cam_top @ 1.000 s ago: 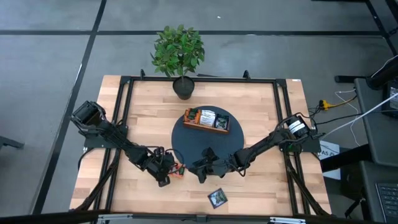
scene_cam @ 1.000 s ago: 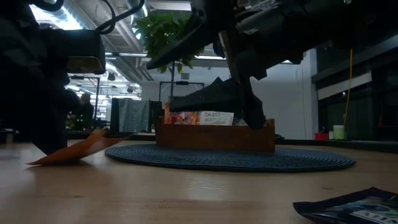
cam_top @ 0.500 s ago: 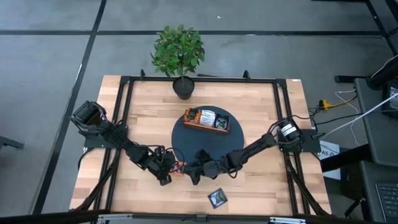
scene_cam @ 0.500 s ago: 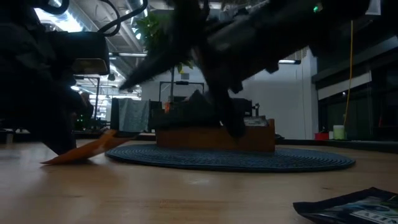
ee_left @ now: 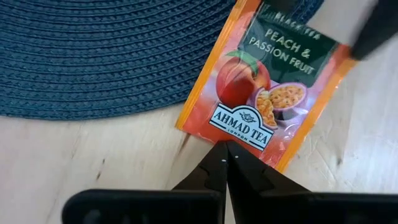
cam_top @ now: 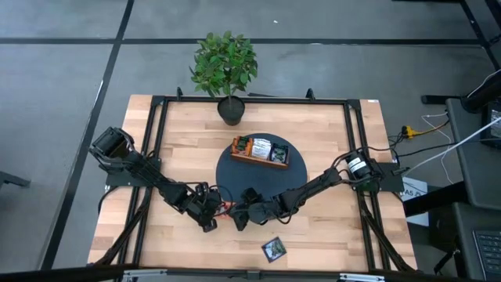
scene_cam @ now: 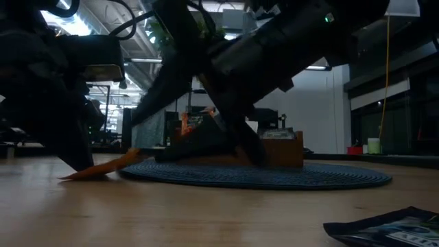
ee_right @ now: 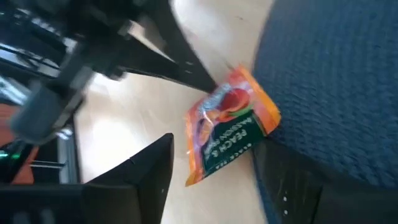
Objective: Pick & Place Tea
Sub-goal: Put the orange tea bag into the left side of the wooden organizer
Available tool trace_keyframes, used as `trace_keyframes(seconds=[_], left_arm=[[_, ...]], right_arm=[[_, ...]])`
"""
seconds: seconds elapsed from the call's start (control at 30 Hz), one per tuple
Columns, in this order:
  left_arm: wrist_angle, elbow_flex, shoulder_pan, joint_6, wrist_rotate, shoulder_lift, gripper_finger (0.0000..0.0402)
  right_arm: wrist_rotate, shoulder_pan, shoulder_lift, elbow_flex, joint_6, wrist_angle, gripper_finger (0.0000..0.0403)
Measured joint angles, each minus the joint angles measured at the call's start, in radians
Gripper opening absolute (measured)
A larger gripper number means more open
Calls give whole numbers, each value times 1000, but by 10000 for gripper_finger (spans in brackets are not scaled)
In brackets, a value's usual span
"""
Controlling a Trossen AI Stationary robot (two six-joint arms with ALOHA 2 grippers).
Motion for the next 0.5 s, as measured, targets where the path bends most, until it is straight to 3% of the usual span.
trace_keyframes(seconds=[0.5], left_arm=[[32, 0, 0, 5, -21, 0, 3]], right_arm=[[2, -8, 0, -1, 1, -32, 107]])
